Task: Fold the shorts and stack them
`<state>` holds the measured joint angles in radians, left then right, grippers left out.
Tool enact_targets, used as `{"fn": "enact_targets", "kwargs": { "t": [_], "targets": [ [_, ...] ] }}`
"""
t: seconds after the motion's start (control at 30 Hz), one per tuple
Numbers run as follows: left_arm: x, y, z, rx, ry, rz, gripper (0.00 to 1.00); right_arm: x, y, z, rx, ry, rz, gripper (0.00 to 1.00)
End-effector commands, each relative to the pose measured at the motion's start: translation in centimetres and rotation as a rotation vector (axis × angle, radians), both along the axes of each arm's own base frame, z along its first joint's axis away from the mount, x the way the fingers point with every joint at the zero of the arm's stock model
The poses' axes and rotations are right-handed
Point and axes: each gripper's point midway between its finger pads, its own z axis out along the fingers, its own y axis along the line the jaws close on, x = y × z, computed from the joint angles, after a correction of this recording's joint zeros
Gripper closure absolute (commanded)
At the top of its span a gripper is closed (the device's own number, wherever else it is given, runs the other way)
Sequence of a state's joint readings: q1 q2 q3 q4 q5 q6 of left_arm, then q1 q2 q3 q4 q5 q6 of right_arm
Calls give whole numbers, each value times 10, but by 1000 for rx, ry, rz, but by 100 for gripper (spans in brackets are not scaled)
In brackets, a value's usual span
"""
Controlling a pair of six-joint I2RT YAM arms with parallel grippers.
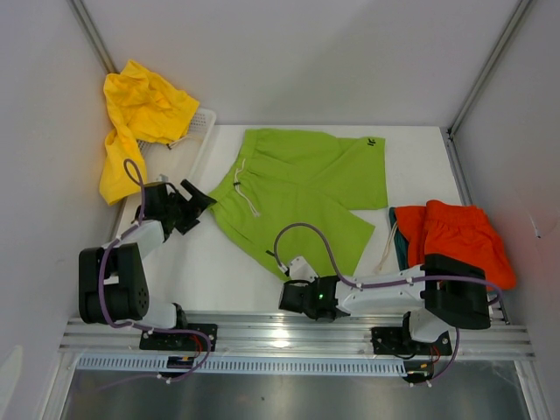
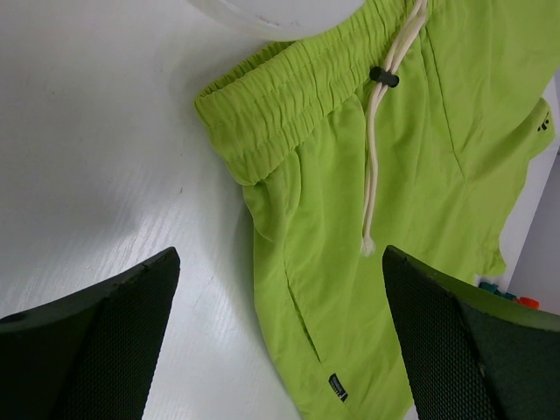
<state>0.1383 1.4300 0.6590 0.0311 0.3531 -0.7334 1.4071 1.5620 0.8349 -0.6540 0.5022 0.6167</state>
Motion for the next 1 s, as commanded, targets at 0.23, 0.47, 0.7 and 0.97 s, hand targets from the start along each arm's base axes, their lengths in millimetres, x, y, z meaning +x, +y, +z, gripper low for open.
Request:
{"fn": "enact_targets", "kwargs": {
  "t": [0.23, 0.47, 0.7, 0.97],
  "targets": [
    [16, -2, 13, -13, -50, -8, 1, -29, 8, -13, 115, 140, -3, 100],
    [18, -4, 18, -7, -58, -5, 1, -28, 31, 8, 170, 80, 59, 77],
    [20, -3, 25, 2, -64, -4, 1, -3, 56, 7, 157, 60, 60, 78],
    [24, -2, 14, 1, -39, -1, 1, -9, 55, 27, 187, 35, 92, 64]
  ]
}}
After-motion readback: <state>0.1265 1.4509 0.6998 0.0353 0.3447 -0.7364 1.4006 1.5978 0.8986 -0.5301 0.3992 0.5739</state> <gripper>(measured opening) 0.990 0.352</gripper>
